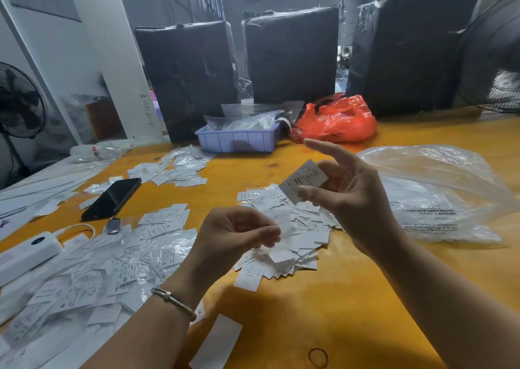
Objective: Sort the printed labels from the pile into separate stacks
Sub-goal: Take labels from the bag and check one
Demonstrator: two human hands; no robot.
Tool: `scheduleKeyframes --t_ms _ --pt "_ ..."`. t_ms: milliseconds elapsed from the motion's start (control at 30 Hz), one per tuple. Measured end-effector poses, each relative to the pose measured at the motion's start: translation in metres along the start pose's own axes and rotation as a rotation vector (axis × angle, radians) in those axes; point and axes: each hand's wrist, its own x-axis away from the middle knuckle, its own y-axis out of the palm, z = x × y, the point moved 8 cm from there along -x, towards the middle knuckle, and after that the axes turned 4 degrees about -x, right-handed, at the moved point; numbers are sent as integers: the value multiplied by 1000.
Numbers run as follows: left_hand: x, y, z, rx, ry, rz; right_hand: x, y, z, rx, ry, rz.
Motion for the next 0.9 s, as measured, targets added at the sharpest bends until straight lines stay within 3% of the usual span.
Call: scheduleKeyframes --t_ms 500,900 --pt "1 3 3 -28 37 -32 9 24 -21 518 -194 -93" --pt "1 3 0 -44 13 -39 7 23 -10 655 -156 -189"
